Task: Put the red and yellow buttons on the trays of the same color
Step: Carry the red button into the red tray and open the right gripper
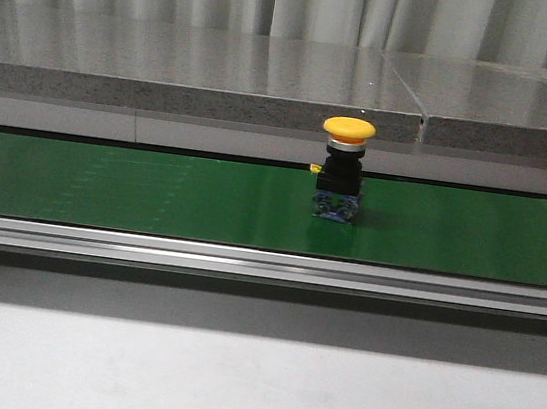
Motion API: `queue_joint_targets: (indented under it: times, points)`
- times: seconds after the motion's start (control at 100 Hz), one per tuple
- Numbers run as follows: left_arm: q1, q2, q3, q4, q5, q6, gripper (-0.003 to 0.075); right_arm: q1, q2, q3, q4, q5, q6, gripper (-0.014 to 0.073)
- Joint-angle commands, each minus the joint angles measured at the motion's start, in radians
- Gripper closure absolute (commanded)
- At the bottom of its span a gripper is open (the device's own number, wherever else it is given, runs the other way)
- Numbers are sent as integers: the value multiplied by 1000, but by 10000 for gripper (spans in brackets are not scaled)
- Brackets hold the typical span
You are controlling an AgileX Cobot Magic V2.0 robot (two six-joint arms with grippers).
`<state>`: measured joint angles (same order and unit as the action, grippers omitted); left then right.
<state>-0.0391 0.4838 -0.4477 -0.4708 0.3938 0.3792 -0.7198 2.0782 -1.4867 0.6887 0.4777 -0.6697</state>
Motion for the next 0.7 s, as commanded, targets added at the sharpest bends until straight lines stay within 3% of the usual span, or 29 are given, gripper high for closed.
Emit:
queue_joint_targets:
  times: [0.0,0.13,0.3,0.37,0.69]
  points:
    - [-8,7,-27,-20,-65,-2,739,-2,-53,-35,30,-35,-13,447]
    - [-8,7,-27,-20,-65,-2,739,-2,-49,-35,30,-28,-13,375]
    - [-8,7,-27,-20,-65,-2,739,-2,-47,-35,31,-24,-13,127]
    - [-8,7,-27,-20,-65,-2,739,-2,-47,-35,31,-26,-13,65]
    - [-8,7,-27,-20,-65,-2,739,-2,-82,-35,49,-36,-13,45]
